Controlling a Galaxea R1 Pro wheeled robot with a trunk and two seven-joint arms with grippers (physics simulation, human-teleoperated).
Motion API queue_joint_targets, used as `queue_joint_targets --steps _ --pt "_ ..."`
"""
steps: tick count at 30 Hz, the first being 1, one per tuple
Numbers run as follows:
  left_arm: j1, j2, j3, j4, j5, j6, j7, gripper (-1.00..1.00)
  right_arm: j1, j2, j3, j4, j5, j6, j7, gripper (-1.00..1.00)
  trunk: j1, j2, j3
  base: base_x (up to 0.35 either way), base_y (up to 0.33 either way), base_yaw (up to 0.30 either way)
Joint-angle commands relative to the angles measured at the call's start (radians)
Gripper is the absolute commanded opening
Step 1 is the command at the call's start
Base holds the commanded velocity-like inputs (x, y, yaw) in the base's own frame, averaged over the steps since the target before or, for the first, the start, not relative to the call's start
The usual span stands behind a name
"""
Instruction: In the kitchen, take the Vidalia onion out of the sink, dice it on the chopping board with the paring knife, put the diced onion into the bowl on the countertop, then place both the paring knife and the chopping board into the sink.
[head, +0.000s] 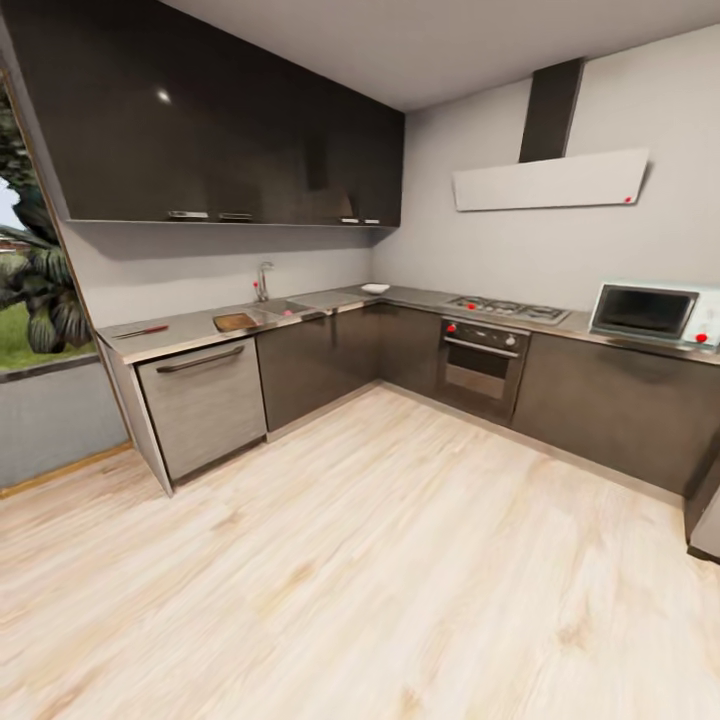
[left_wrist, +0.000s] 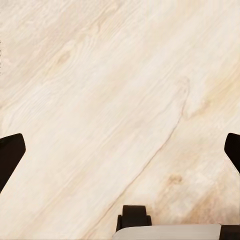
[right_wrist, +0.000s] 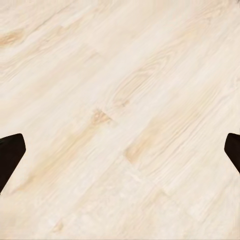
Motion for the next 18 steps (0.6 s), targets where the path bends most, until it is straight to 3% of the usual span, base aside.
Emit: queue_joint_targets --steps 1,18 --pt "0.0 0.0 0.001 -0.001 0.0 -0.002 0.0 1.0 0.0 0.0 0.0 0.0 0.0 -0.002 -0.001 1.0 0.001 0.0 -0.001 0.3 -0.103 0.185" --pt "0.0 0.0 0.001 0.0 0.0 -0.002 0.0 1.0 0.0 0.0 0.0 0.0 0.0 -0.002 -0.001 1.0 0.001 0.0 -0.001 0.302 -0.102 0.205"
